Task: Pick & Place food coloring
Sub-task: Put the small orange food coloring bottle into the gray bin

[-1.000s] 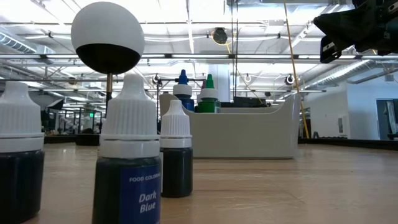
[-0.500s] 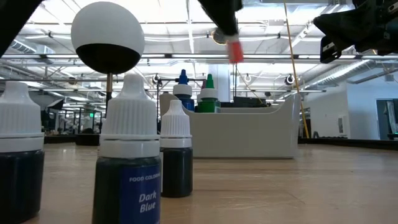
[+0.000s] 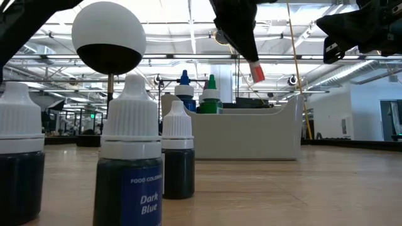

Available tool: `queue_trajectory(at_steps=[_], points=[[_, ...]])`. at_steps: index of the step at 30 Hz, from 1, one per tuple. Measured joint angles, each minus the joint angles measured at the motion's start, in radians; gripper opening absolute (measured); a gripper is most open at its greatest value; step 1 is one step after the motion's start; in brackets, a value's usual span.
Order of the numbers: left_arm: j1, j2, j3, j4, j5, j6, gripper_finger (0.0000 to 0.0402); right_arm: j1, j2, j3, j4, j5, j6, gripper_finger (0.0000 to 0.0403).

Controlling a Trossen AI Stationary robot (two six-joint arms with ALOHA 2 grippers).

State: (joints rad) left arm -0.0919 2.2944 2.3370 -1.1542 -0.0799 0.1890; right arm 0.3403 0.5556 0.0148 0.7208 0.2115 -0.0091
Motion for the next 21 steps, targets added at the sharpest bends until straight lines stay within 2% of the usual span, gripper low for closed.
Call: queue_trajectory(at_steps=[11,21], points=[[-0.006,0.070,-0.005,-0.017,0.001,0.009,0.0058,0.000,0.002,0.000,-0.011,0.000,-0.007,0.0000],[-0.004,0.143,-0.005,-0.046,-0.057,-0.008,0.0060,0.000,0.007,0.000,-0.004,0.000,-0.007,0.0000]])
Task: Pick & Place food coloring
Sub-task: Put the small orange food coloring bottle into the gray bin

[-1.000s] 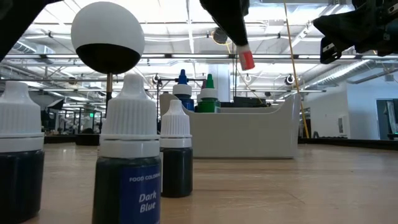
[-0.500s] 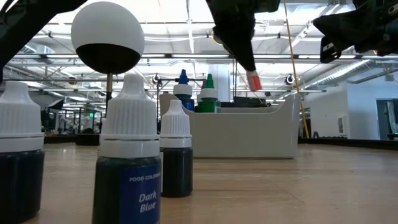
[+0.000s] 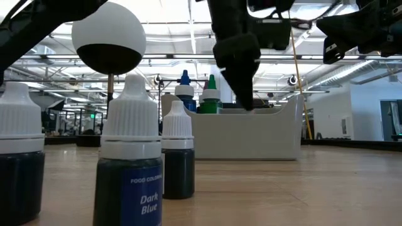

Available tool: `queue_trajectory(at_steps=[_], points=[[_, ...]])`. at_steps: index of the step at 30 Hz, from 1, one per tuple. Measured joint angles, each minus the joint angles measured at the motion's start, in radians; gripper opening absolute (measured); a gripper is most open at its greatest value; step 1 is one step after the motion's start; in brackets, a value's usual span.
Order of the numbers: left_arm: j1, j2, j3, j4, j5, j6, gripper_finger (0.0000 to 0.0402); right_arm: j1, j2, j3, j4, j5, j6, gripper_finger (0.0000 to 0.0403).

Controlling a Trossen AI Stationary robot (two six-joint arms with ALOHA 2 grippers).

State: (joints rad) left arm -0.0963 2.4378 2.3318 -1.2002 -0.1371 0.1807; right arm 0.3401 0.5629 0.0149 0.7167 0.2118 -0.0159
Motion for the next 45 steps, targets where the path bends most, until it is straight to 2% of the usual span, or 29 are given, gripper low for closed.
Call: queue_trajectory(at_steps=[16,20,29,35,45], points=[[0.004,-0.002,0.000,-0.054,-0.021,-0.052,0.0065,0.000,0.000,0.000,-0.002,0.000,-0.003,0.0000],[0.014,-0.002,0.000,-0.064,0.018,-0.057,0.0055,0.000,0.000,0.000,-0.002,0.000,-0.003,0.0000],[0.020,-0.010,-0.120,-0.009,0.039,-0.059,0.0067,0.000,-0.001,0.000,-0.003,0.000,-0.007,0.0000],[0.020,-0.011,-0.128,-0.010,0.039,-0.079,0.0066,0.000,-0.001,0.000,-0.002,0.000,-0.008,0.0000],[0.020,-0.004,-0.098,0.001,0.031,-0.065,0.0126,0.000,-0.001,0.000,0.000,0.000,-0.008,0.0000]])
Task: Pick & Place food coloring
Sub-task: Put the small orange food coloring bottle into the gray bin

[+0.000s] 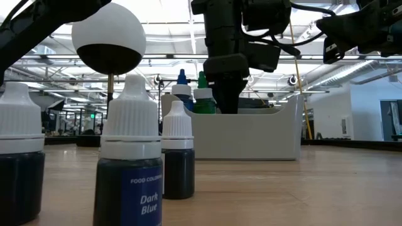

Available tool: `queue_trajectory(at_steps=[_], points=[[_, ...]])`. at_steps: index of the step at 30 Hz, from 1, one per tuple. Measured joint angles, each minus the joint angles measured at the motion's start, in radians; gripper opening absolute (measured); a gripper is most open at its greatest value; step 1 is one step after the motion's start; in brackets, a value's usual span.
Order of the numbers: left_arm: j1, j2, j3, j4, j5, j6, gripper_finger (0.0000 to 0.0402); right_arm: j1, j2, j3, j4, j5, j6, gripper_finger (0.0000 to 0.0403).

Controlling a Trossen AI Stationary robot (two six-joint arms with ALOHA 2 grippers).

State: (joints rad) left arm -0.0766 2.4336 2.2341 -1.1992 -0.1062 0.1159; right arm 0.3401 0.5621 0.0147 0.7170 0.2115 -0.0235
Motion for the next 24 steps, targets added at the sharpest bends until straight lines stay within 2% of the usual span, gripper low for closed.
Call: queue_trajectory(at_steps=[8,13,19,24], points=[[0.000,-0.014,-0.001,0.004,-0.014,0.010,0.0183,0.000,0.000,0.000,-0.002,0.000,-0.005,0.0000],[-0.026,-0.091,0.013,0.016,-0.014,0.008,0.0204,0.000,0.000,0.000,-0.002,0.000,-0.008,0.0000],[-0.120,-0.229,0.051,0.000,0.053,-0.040,0.0209,0.000,0.000,0.000,-0.003,0.000,-0.015,0.0000],[-0.236,-0.349,0.053,-0.129,0.054,-0.167,0.0209,0.000,0.000,0.000,-0.005,-0.002,-0.015,0.0000]])
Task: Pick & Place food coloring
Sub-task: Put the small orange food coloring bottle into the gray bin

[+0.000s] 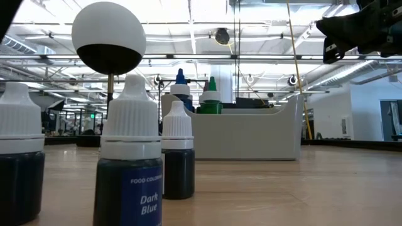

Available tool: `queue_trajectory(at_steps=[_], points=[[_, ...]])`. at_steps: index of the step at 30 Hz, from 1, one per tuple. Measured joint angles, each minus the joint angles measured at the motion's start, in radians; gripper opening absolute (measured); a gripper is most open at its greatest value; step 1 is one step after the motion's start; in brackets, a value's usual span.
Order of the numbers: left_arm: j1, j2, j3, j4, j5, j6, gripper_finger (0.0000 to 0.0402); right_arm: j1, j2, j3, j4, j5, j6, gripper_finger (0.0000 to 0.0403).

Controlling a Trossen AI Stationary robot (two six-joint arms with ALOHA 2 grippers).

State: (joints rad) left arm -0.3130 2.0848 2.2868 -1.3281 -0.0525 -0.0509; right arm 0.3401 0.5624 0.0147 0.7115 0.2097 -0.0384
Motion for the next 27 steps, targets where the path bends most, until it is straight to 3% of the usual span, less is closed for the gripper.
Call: queue_trajectory(at_steps=[10,17,27], points=[[-0.230,0.007,-0.069,-0.195,-0.063,-0.378,0.0209,0.000,0.001,0.000,-0.001,0.000,0.026,0.0000],[-0.361,0.007,-0.334,-0.083,-0.077,-0.434,0.0209,0.000,0.001,0.000,0.002,0.001,0.030,0.0000],[-0.394,0.007,-0.579,0.077,0.067,-0.536,0.0209,0.000,0.001,0.000,-0.014,0.001,0.046,0.0000]])
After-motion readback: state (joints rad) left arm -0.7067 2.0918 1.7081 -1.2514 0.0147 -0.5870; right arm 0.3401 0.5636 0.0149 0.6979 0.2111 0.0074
